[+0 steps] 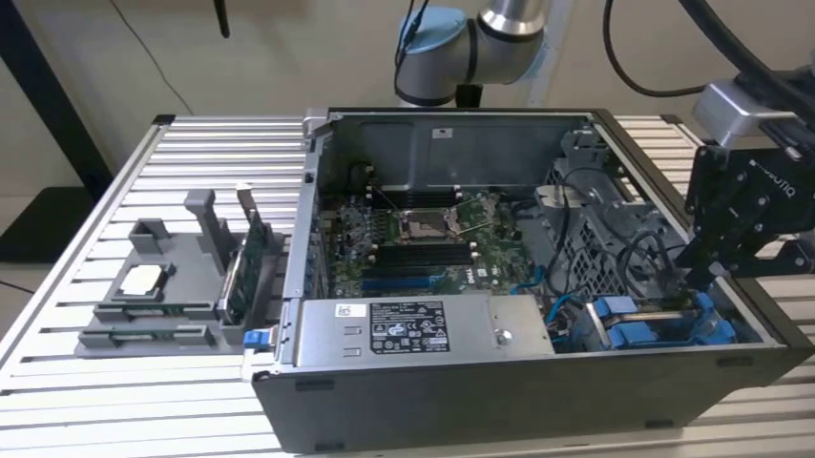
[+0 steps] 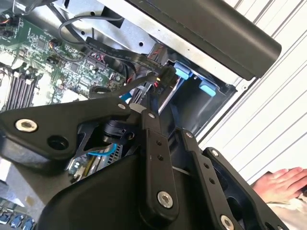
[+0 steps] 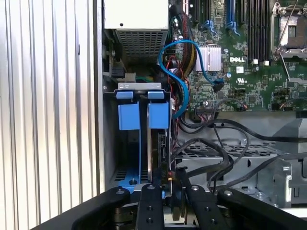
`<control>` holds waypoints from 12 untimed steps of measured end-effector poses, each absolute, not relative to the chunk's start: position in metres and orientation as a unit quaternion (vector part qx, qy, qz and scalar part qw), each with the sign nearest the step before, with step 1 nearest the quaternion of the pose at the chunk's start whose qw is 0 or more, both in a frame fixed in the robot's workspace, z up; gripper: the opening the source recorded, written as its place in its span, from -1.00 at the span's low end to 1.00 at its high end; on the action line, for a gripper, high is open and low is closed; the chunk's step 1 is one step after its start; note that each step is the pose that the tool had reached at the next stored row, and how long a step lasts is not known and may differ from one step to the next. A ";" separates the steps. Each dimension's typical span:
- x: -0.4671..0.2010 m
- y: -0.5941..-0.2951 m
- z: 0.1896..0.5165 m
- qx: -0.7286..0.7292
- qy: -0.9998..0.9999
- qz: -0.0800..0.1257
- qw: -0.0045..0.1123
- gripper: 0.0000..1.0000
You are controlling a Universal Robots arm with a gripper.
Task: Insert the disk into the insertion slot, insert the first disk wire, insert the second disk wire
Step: 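Insert the first disk wire, then insert the second disk wire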
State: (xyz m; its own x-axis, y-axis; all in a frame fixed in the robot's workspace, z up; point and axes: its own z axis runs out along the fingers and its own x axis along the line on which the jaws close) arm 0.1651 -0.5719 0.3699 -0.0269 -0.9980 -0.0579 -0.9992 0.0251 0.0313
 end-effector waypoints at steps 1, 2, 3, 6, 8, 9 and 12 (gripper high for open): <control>0.165 -0.572 0.370 -0.697 0.716 0.031 0.010 -0.47; 0.165 -0.572 0.370 -0.697 0.716 0.031 0.010 -0.47; 0.165 -0.572 0.370 -0.697 0.716 0.031 0.010 -0.47; 0.165 -0.572 0.370 -0.697 0.716 0.031 0.010 -0.47; 0.165 -0.572 0.370 -0.697 0.716 0.031 0.010 -0.47; 0.165 -0.572 0.370 -0.697 0.716 0.031 0.010 -0.47; 0.165 -0.572 0.370 -0.697 0.716 0.031 0.010 -0.47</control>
State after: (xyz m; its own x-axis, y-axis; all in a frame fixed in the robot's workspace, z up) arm 0.1651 -0.5719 0.3701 -0.0269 -0.9980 -0.0571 -0.9992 0.0251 0.0312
